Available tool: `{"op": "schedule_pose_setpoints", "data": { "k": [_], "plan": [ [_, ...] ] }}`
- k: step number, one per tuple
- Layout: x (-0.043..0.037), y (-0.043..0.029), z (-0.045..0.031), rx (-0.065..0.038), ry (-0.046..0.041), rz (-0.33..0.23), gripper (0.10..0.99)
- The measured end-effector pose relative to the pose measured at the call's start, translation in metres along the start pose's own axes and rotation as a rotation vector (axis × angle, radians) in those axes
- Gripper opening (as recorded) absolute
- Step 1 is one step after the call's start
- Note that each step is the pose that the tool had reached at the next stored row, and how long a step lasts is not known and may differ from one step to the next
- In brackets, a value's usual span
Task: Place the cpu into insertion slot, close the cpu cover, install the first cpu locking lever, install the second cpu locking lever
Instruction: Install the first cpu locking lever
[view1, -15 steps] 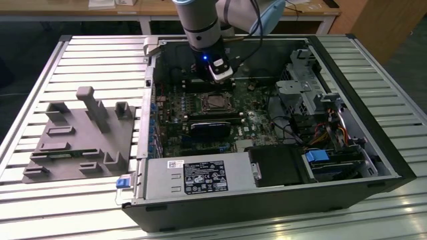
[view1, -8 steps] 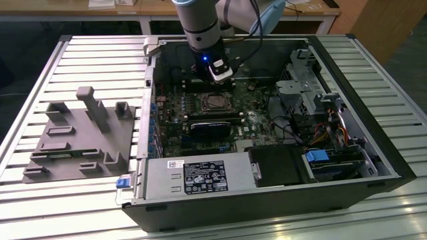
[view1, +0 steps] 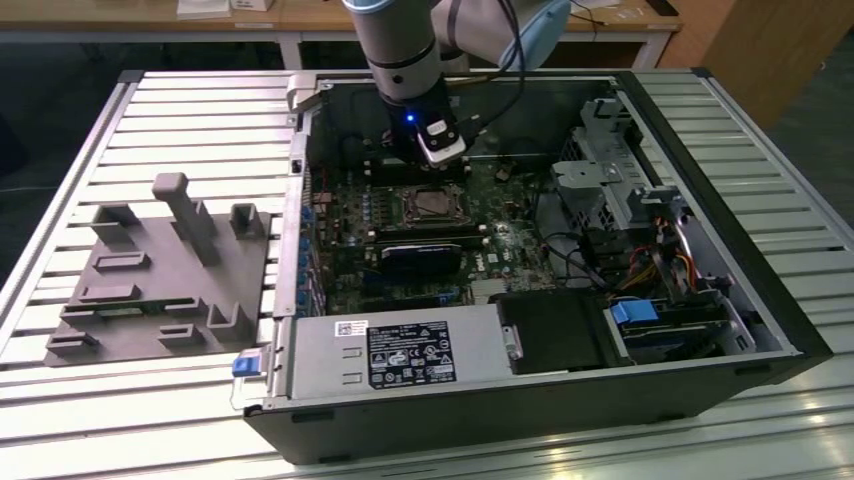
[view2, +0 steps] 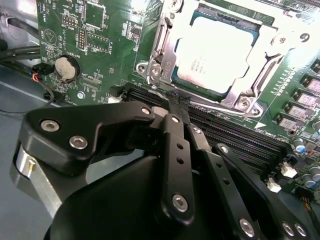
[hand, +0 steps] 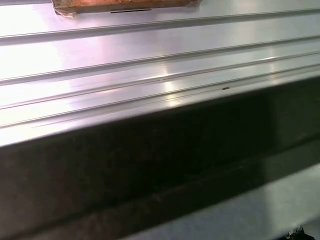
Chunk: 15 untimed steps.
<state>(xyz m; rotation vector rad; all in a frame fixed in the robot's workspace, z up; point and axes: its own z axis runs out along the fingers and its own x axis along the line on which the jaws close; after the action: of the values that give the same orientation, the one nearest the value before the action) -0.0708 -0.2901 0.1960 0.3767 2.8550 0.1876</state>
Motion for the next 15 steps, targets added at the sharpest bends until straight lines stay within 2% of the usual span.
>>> {"op": "schedule_pose_setpoints", "data": {
  "k": [15],
  "plan": [
    [0.0008, -0.0021, 0.0046, 0.003, -0.0007, -0.001, 0.106]
  ]
}}
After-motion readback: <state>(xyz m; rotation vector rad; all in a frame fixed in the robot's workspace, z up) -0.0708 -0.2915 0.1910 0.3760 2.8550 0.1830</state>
